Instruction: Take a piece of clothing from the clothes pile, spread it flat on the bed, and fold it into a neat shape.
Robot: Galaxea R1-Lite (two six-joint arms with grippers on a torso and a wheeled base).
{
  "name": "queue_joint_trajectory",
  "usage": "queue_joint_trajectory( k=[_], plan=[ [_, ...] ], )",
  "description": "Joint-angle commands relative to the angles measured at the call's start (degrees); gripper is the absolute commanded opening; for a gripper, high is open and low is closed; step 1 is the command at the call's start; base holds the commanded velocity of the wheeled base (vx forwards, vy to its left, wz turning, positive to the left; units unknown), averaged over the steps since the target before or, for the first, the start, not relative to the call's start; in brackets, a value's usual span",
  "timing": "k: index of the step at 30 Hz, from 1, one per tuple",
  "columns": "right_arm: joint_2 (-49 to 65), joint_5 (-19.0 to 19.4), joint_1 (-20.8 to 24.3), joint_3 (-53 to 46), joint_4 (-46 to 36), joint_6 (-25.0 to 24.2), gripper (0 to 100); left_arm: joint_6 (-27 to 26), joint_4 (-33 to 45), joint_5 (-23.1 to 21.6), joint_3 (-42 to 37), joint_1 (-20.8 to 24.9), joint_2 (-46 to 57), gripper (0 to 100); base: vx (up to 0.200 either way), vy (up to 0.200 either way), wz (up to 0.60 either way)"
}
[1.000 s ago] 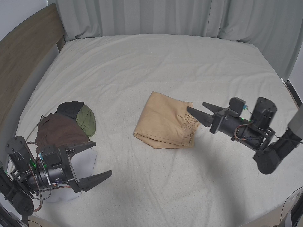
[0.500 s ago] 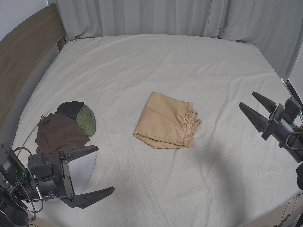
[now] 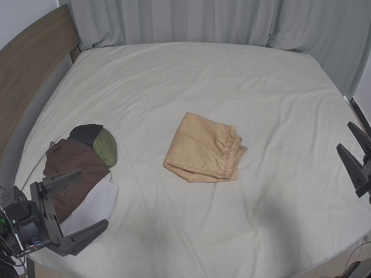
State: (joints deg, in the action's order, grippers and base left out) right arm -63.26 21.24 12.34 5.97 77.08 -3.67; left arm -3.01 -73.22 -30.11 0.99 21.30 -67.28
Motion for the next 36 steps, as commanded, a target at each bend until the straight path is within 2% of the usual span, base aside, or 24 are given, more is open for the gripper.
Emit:
queue_joint_trajectory(
  k=[1,5,6,10,13,15,17,20,21,22,24,26,27,29,31,32,33,36],
  plan=[
    [21.77,-0.05,-1.79,-5.09,-10.99,2.44,100,-0.24,15.12,7.70,-0.99,-3.63,21.84,100,0.000,0.000,0.00],
    [36.80,-0.05,-3.37,-3.51,-25.93,2.53,100,0.37,26.20,8.58,-0.81,-8.82,33.27,100,0.000,0.000,0.00],
    [42.87,-0.05,-3.72,-2.28,-32.52,2.53,100,0.37,30.59,8.58,-0.72,-10.13,37.40,100,0.000,0.000,0.00],
    [58.60,-0.32,-3.64,0.44,-51.42,2.53,100,0.37,43.77,8.58,0.33,-12.16,48.38,100,0.000,0.000,0.00],
    [57.98,-1.55,-3.64,-0.08,-49.13,2.70,100,0.37,50.10,8.49,0.68,-13.30,53.57,100,0.000,0.000,0.00],
    [57.72,-4.45,-3.90,-1.32,-47.46,2.61,100,0.29,53.97,8.31,-0.28,-15.23,57.79,100,0.000,0.000,0.00],
    [57.72,-5.24,-5.66,-1.84,-47.73,2.88,100,0.29,56.25,8.14,-0.90,-16.20,59.90,100,0.000,0.000,0.00],
    [58.42,-4.89,-12.07,-5.36,-48.60,2.97,100,0.37,60.21,8.58,-0.99,-16.90,62.45,100,0.000,0.000,0.00],
    [58.51,-4.89,-12.34,-5.53,-48.60,2.97,100,0.46,60.21,8.58,-0.99,-16.90,62.36,100,0.000,0.000,0.00],
    [60.27,-5.42,-14.01,-5.97,-53.44,3.67,100,0.29,61.26,9.19,-0.99,-17.34,62.36,100,0.000,0.000,0.00],
    [62.29,-8.05,-12.86,-5.97,-62.40,3.93,100,-0.15,64.95,10.86,-0.99,-19.63,63.41,100,0.000,0.000,0.00],
    [62.91,-14.38,-12.34,-5.97,-73.65,2.88,100,0.73,70.32,11.39,-0.81,-21.47,67.28,100,0.000,0.000,0.00],
    [62.91,-15.96,-12.25,-5.89,-75.41,1.91,100,0.64,71.81,11.74,-0.46,-21.56,67.28,100,0.000,0.000,0.00],
    [62.82,-17.46,-12.51,-5.97,-73.21,-0.73,100,0.73,69.61,14.64,-0.81,-21.56,67.28,100,0.000,0.000,0.00],
    [62.82,-18.78,-12.42,-5.97,-73.83,-0.99,100,1.34,68.82,20.18,-0.90,-21.65,67.28,100,0.000,0.000,0.00],
    [62.82,-18.95,-12.42,-5.97,-73.83,-1.08,100,1.34,68.91,20.53,-0.90,-21.65,67.28,100,0.000,0.000,0.00],
    [62.73,-21.50,-12.34,-5.97,-73.92,-1.25,100,1.60,69.00,24.22,-0.90,-21.65,67.28,100,0.000,0.000,0.00],
    [62.73,-24.40,-12.42,-5.97,-74.09,-0.90,100,0.55,70.67,26.77,-0.90,-21.74,67.28,100,0.000,0.000,0.00]
  ],
)
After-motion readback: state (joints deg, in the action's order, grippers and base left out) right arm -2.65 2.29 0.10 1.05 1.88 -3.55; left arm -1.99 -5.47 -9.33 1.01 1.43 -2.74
